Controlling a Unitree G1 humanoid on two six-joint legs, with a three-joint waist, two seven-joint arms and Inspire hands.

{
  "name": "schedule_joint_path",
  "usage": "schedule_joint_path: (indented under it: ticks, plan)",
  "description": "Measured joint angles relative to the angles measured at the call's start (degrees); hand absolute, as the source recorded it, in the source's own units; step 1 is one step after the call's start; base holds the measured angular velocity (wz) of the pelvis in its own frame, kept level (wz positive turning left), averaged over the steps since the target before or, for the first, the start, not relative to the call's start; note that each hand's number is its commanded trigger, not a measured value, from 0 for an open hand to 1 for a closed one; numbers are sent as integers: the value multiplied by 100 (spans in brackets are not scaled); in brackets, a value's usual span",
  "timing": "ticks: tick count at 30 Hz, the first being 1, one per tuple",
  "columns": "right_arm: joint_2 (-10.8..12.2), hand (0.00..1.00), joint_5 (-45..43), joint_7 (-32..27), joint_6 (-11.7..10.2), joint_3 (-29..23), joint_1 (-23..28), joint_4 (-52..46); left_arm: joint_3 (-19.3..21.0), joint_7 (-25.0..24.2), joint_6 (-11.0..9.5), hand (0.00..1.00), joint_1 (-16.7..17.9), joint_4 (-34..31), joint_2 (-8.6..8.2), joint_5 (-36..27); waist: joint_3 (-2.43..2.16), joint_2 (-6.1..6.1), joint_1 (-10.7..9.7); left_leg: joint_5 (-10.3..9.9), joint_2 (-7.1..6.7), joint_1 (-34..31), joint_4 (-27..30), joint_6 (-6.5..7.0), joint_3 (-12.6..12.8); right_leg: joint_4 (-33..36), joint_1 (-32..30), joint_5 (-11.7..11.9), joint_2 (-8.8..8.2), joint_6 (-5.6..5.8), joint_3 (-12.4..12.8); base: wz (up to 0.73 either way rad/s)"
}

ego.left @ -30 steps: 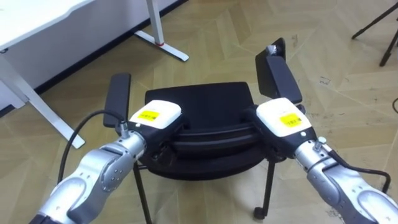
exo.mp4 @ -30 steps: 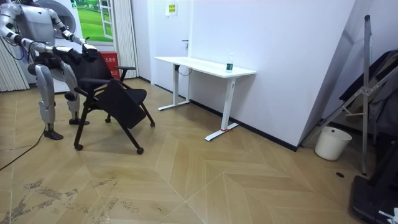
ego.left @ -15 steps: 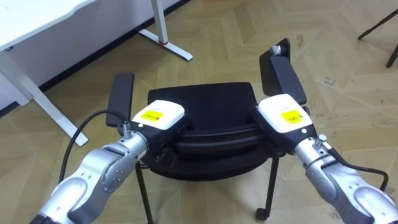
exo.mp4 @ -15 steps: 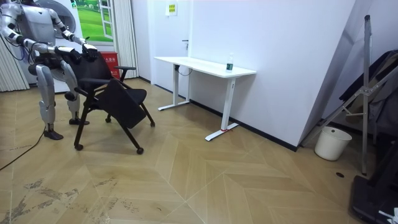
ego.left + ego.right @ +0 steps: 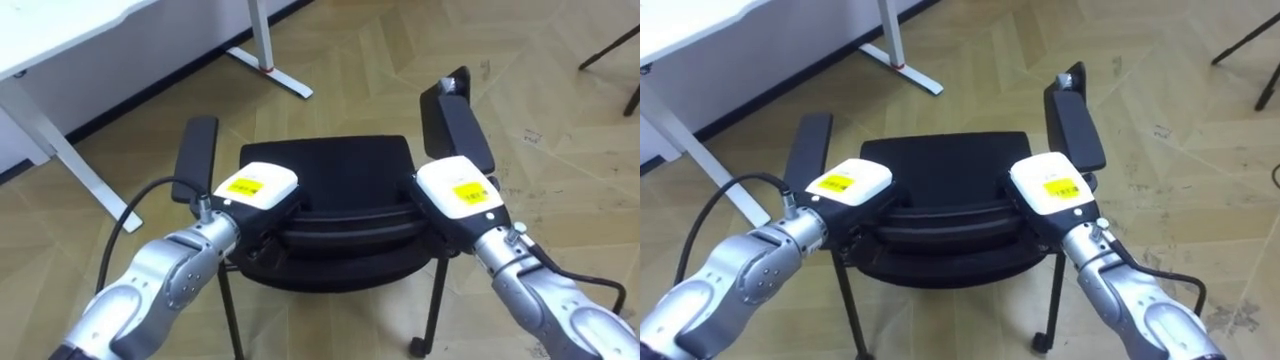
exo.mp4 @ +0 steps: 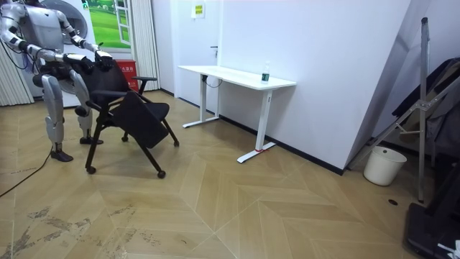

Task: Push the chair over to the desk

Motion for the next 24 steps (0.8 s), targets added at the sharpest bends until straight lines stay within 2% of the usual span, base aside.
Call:
schedule_joint_path:
  ticks: [3, 4, 5, 6, 8, 9, 10, 11, 12, 13, 14, 15, 16, 17, 18, 19, 20, 21, 22, 23, 24]
  plan:
    - [101, 100, 43, 0, -29, 2, 6, 201, -5, 3, -4, 100, -5, 82, -57, 108, 12, -25, -13, -274, 117, -239, 767, -23, -15, 334, 11, -198, 32, -18, -44, 9]
    - [127, 100, 65, 0, -37, -1, 31, 250, -5, 2, -9, 100, -18, 129, -76, 109, 28, -14, -18, -427, 196, -356, 1176, -32, -14, 529, 21, -343, 58, -37, -53, 8]
    - [137, 100, 71, 0, -60, -1, 30, 286, -5, 2, -22, 100, -23, 160, -85, 105, 32, -12, -17, -480, 226, -409, 1361, -27, -14, 651, 15, -424, 60, -44, -65, 14]
    - [147, 100, 90, 1, -102, -4, -21, 350, -5, 5, -41, 100, -24, 203, -102, 104, 36, -16, -25, -563, 273, -517, 1737, -18, -7, 950, -58, -605, 40, -54, -85, 14]
    - [209, 100, 96, 13, -135, -29, -14, 426, 1, 13, -70, 100, -24, 270, -122, 104, 76, -73, -48, -602, 286, -665, 2305, 3, 19, 1475, -151, -1010, -69, -68, -78, 17]
    - [208, 100, 99, 25, -149, -29, -9, 440, 1, 14, -83, 100, -24, 299, -136, 104, 72, -75, -51, -601, 302, -713, 2437, 3, 20, 1580, -162, -1087, -80, -79, -88, 14]
    - [206, 100, 111, 29, -158, -33, 4, 440, 0, 11, -109, 100, -21, 318, -141, 104, 58, -48, -53, -599, 395, -826, 2713, 4, 86, 1751, -198, -1199, -68, -108, -84, 7]
    - [204, 100, 113, 29, -170, -41, 4, 428, 1, 5, -111, 100, -21, 321, -146, 104, 72, 27, -66, -588, 523, -973, 3043, 21, 80, 1835, -209, -1246, -20, -157, -57, 0]
    - [202, 100, 113, 29, -170, -41, 8, 415, 1, 5, -110, 100, -18, 322, -146, 104, 75, 39, -67, -536, 550, -1093, 3242, 93, 34, 1877, -199, -1267, 1, -189, -49, 0]
    - [189, 100, 115, 30, -180, -42, 35, 389, 5, 9, -123, 100, 14, 323, -151, 102, 56, 49, -44, -525, 484, -1350, 3454, 125, -38, 1971, -175, -1354, -26, -257, -22, 10]
    - [102, 100, 115, 16, -208, -66, 94, 316, 3, 20, -145, 100, 30, 325, -198, 102, 51, -63, -52, -627, 247, -1519, 3091, 174, -24, 2039, -205, -1421, -141, -236, -12, 8]
    - [44, 100, 118, 7, -230, -73, 115, 283, 3, 19, -161, 100, 32, 325, -220, 102, 47, -54, -40, -620, 118, -1610, 2785, 174, -31, 2072, -235, -1457, -192, -198, 7, -16]
    - [-66, 100, 145, -6, -261, -83, 161, 222, -6, 7, -219, 100, 36, 324, -253, 81, 25, 3, -11, -498, -42, -1723, 2076, 149, -26, 2063, -281, -1511, -228, -99, 72, -60]
    - [-128, 100, 164, -38, -292, -82, 212, 213, -7, -18, -337, 100, 54, 330, -248, 74, -7, 41, 135, -82, -102, -1729, 1597, 225, -68, 2073, -254, -1547, -308, -31, 114, -73]
    - [-130, 100, 170, -58, -306, -82, 249, 221, -6, -5, -383, 100, 99, 329, -244, 75, -39, 26, 189, 24, -159, -1693, 1542, 212, -108, 2068, -216, -1578, -369, 29, 112, -66]
    - [-125, 100, 198, -117, -325, -91, 321, 219, -3, 36, -470, 100, 150, 313, -207, 75, -89, -41, 257, 97, -323, -1644, 1521, 269, -178, 2073, -202, -1604, -485, 158, 103, -30]
    - [-99, 100, 251, -149, -327, -99, 341, 198, 24, 98, -488, 100, 147, 275, -179, 82, -137, -147, 263, 102, -458, -1616, 1523, 295, -208, 2066, -203, -1598, -522, 233, 140, -9]
    - [-71, 100, 276, -164, -327, -111, 345, 214, 55, 113, -495, 100, 137, 256, -164, 83, -135, -190, 253, 120, -488, -1640, 1532, 362, -207, 2043, -198, -1607, -531, 271, 139, 11]
    - [-1, 100, 280, -208, -332, -185, 346, 236, 93, 114, -541, 100, 53, 224, -125, 125, -112, -251, 249, 129, -511, -1740, 1654, 471, -217, 2024, -216, -1581, -521, 320, 146, 12]
    - [17, 100, 286, -302, -341, -227, 307, 254, 93, 113, -587, 100, -73, 223, -73, 117, -94, -217, 251, 44, -503, -1892, 1901, 599, -218, 2028, -249, -1583, -482, 349, 151, 5]
    - [41, 100, 284, -346, -343, -240, 283, 275, 93, 110, -609, 100, -128, 230, -43, 100, -94, -218, 248, -26, -489, -1946, 1976, 623, -220, 2040, -275, -1602, -498, 369, 153, -3]
